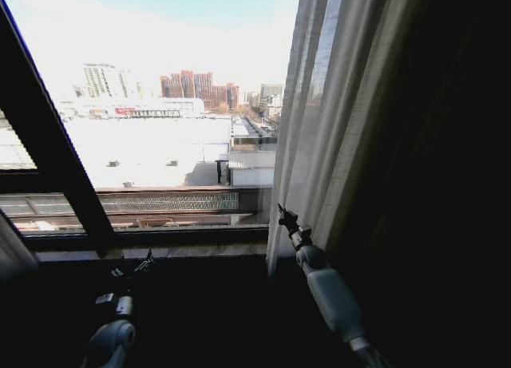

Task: Open the curtains by pulling them apart, changing their state from closed to fully open.

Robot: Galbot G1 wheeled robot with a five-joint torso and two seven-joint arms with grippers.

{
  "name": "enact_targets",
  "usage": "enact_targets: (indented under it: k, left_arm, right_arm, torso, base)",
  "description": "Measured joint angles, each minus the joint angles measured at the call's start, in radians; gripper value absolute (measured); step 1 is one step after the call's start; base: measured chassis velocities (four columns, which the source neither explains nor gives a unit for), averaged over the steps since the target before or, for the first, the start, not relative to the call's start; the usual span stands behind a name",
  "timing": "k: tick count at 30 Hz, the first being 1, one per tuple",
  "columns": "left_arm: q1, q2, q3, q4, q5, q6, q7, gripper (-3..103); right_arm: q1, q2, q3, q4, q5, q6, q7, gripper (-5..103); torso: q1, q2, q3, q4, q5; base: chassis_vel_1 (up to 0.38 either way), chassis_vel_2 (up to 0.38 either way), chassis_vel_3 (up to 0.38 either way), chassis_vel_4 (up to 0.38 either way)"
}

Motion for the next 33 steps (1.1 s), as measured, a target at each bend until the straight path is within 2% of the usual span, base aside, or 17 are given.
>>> enact_targets:
  k: [11, 26, 33]
  left_arm:
    - [0.0, 0.0, 0.0, 0.0, 0.0, 0.0, 0.0, 100]
    - [0.0, 0.0, 0.0, 0.0, 0.0, 0.0, 0.0, 100]
    - [0.0, 0.0, 0.0, 0.0, 0.0, 0.0, 0.0, 100]
  right_arm:
    - [-0.003, -0.008, 0.005, 0.001, -0.003, -0.001, -0.006, 0]
    - [-0.018, -0.021, 0.005, 0.016, 0.018, 0.048, -0.029, 0]
    - [-0.024, -0.03, 0.0, 0.022, -0.04, 0.059, -0.061, 0]
  torso:
    - [0.0, 0.0, 0.0, 0.0, -0.0001]
    - [0.0, 0.0, 0.0, -0.0004, -0.0002]
    - [0.0, 0.0, 0.0, -0.0006, 0.0006]
  base:
    - [-0.09, -0.114, 0.101, 0.109]
    - [-0.303, -0.283, 0.292, 0.296]
    - [-0.188, -0.181, 0.181, 0.167]
